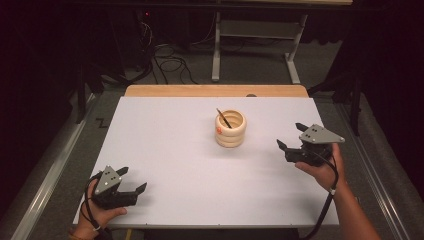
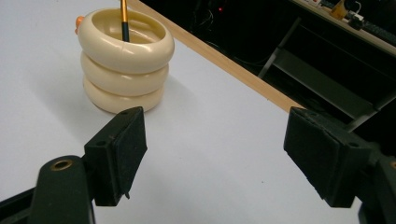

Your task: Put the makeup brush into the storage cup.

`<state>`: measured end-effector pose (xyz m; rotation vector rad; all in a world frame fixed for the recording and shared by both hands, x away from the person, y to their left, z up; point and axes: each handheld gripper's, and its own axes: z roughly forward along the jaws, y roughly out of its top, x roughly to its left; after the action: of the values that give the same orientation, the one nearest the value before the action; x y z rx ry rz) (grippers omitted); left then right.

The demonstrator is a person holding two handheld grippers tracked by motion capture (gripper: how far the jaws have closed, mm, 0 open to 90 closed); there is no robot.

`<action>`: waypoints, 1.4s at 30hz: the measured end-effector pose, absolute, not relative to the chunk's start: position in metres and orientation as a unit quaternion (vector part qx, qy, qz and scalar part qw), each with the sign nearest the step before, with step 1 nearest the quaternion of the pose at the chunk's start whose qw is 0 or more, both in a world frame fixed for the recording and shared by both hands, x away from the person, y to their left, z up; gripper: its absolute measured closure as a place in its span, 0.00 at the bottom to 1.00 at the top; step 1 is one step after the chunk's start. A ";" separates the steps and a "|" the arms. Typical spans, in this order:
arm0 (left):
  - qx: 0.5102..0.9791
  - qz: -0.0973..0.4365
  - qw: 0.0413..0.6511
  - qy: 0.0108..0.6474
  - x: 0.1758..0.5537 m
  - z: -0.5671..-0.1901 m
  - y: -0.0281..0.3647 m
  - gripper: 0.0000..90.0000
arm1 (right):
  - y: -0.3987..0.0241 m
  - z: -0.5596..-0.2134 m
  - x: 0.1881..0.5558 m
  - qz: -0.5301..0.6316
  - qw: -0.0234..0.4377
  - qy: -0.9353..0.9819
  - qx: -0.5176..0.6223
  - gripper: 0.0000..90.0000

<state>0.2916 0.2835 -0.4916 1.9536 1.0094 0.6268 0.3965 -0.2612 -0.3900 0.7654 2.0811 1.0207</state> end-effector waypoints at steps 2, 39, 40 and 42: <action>0.778 0.249 0.415 0.402 0.292 -0.492 0.283 0.19 | -0.264 -0.392 0.395 0.390 0.344 0.801 0.294 0.24; 0.782 0.254 0.409 0.396 0.291 -0.492 0.281 0.19 | -0.308 -0.419 0.354 0.382 0.339 0.808 0.296 0.24; 0.782 0.255 0.409 0.396 0.290 -0.491 0.281 0.19 | -0.309 -0.420 0.353 0.382 0.339 0.806 0.298 0.24; 0.781 0.256 0.409 0.396 0.290 -0.491 0.281 0.19 | -0.313 -0.422 0.350 0.383 0.340 0.806 0.298 0.24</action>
<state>0.2903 0.2810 -0.4913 1.9671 0.9975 0.6457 0.3501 -0.3132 -0.4219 0.7749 2.0982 0.9966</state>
